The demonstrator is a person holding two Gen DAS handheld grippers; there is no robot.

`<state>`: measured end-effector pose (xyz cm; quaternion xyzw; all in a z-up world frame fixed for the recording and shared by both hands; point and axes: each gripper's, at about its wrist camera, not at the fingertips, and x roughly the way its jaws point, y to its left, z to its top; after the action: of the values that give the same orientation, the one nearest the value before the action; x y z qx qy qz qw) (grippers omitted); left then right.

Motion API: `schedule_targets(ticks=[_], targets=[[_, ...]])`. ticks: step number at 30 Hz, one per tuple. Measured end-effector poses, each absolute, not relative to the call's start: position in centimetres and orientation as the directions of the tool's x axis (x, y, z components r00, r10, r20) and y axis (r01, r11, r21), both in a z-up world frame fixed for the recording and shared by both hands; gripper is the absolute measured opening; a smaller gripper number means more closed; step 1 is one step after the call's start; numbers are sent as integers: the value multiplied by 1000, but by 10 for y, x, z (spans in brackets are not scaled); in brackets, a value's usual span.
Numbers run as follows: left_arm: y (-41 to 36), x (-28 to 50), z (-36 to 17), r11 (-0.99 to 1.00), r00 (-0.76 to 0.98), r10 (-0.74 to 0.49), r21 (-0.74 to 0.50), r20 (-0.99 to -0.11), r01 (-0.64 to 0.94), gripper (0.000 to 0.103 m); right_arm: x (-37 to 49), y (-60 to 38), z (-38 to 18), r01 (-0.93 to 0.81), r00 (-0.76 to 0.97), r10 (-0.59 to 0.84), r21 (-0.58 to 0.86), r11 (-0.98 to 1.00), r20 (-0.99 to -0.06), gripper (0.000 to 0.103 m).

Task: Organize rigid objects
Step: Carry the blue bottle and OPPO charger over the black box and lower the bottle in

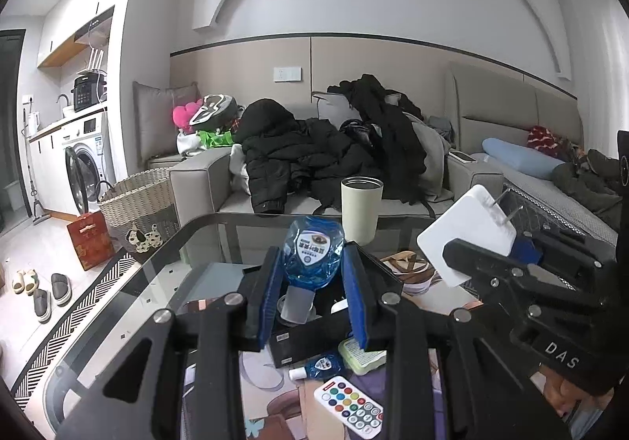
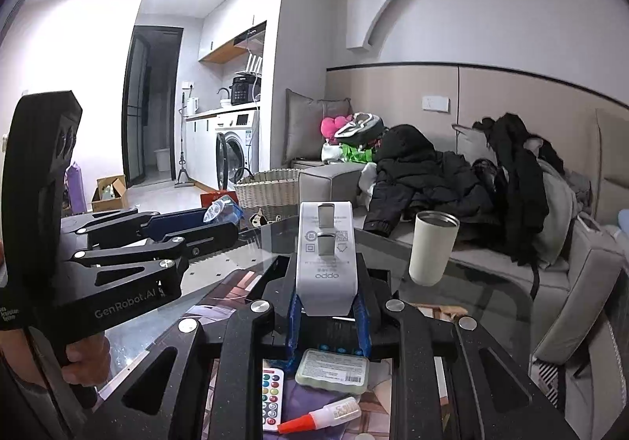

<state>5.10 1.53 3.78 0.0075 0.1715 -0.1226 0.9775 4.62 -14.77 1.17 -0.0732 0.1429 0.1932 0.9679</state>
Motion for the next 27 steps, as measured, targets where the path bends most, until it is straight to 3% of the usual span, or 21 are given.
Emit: schedule_targets(ticks=[17,27], targets=[[7,103,55,974,935,-227,-75,-273,215,29,99,-138,30,-389,886,363,-36,921,-288,22],[20,159,46,979,929,-181,-151,-323,138,29,161,-133,34,-336,903,318,-14,942,-288,22]])
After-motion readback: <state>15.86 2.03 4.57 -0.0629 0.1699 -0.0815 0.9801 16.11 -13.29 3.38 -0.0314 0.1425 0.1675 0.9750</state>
